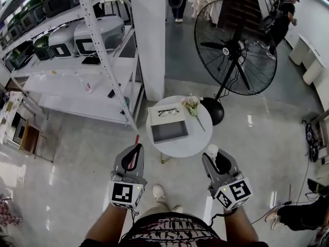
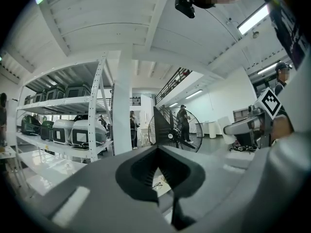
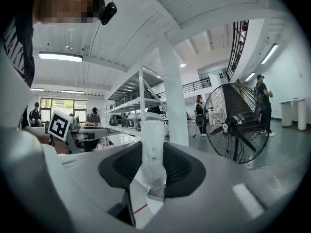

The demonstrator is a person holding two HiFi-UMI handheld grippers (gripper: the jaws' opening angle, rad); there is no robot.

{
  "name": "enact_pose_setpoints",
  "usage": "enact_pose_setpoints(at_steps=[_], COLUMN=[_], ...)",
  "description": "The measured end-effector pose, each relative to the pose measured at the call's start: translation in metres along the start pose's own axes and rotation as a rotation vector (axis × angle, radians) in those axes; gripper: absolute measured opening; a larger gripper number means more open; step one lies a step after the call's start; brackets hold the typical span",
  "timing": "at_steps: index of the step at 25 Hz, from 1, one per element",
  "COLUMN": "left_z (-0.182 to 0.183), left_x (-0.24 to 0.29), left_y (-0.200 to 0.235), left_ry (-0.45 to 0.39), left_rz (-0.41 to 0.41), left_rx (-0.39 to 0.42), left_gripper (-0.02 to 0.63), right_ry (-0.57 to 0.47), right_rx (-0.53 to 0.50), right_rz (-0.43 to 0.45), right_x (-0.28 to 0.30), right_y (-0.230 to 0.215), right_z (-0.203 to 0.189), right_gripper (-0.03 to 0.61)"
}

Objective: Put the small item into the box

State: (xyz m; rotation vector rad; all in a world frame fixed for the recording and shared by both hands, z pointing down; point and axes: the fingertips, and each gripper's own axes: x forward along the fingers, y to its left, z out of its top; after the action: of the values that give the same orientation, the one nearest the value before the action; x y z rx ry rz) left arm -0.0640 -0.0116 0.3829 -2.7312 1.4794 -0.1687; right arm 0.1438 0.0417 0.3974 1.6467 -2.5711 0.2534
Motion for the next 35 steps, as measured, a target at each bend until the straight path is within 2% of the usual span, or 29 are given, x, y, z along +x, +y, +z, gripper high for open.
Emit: enact_pose_setpoints(at_steps=[21, 26, 30, 35], left_z=[0.0, 0.002, 0.005, 0.007], left_x=[0.074, 0.08, 0.081, 0.08], left_y=[0.059, 0.065, 0.071, 0.074], left_ry=[-0.021, -0.031, -0.035, -0.044], left_rz=[-0.069, -0.096, -0.109, -0.099], left_rx=[-0.011, -0.011, -0.054, -0.04], left_gripper=[0.0, 0.0, 0.0, 0.0], right_ry=[-0.015, -0.014, -0.024, -0.032], right_rx=[-0.012, -0.016, -0.019, -0.023], right_rz=[-0.083, -0.105, -0.107, -0.094], right_x=[0.07, 0.074, 0.077, 0.083], right_y=[-0.018, -0.015, -0.013, -0.013], right_z=[0.028, 0.032, 0.04, 0.047], right_gripper=[0.155, 0.155, 0.155, 0.155])
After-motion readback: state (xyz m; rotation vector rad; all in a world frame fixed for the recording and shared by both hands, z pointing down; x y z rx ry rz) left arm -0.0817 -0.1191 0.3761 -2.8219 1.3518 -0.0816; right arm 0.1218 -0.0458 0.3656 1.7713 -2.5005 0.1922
